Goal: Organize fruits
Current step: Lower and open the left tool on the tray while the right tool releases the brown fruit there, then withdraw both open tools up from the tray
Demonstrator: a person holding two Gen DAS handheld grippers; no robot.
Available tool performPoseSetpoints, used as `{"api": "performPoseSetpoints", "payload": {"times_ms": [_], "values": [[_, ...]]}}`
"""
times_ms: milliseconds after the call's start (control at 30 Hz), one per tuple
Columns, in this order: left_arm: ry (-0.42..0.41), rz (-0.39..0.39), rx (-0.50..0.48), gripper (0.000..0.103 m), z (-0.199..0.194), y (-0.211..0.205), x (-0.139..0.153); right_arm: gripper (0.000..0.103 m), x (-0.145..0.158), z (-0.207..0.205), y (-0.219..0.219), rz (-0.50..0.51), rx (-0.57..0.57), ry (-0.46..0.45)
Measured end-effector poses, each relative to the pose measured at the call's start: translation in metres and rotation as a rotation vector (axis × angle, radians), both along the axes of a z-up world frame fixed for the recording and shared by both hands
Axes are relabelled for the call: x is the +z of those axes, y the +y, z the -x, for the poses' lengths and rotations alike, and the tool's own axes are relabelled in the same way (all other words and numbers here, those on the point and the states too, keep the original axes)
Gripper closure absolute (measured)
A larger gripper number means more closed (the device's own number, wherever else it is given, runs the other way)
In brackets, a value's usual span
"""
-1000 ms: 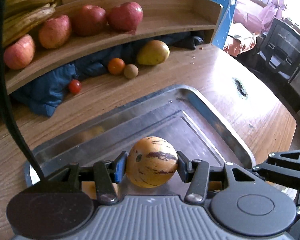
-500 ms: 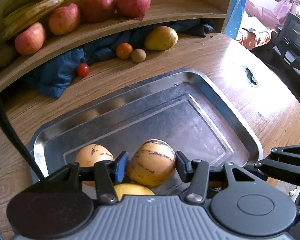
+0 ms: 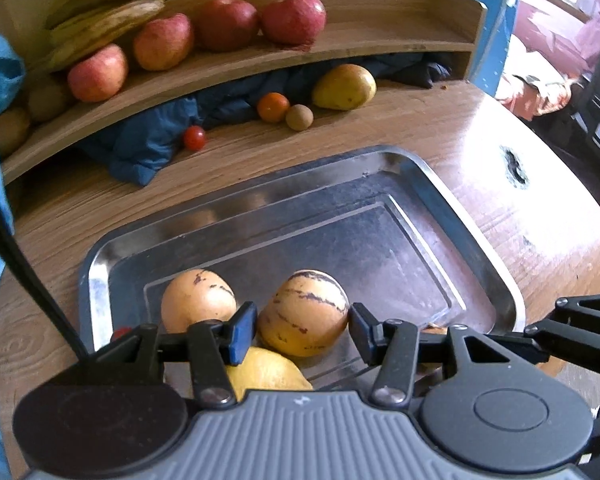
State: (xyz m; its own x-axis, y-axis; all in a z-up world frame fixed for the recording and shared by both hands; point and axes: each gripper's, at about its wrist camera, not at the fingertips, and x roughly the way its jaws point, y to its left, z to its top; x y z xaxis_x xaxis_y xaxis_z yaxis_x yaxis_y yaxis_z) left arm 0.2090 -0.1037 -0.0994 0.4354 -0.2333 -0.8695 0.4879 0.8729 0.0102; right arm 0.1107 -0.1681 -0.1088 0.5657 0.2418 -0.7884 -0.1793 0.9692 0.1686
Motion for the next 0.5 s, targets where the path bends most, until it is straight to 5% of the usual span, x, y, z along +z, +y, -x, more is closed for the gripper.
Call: {"api": "performPoseSetpoints", "payload": {"times_ms": [500], "values": [[-0.078,0.046,0.108,0.005,0.037,0.006,0.023,0.007,0.012,0.030,-0.025,-0.013,-0.031,-0.054]]}}
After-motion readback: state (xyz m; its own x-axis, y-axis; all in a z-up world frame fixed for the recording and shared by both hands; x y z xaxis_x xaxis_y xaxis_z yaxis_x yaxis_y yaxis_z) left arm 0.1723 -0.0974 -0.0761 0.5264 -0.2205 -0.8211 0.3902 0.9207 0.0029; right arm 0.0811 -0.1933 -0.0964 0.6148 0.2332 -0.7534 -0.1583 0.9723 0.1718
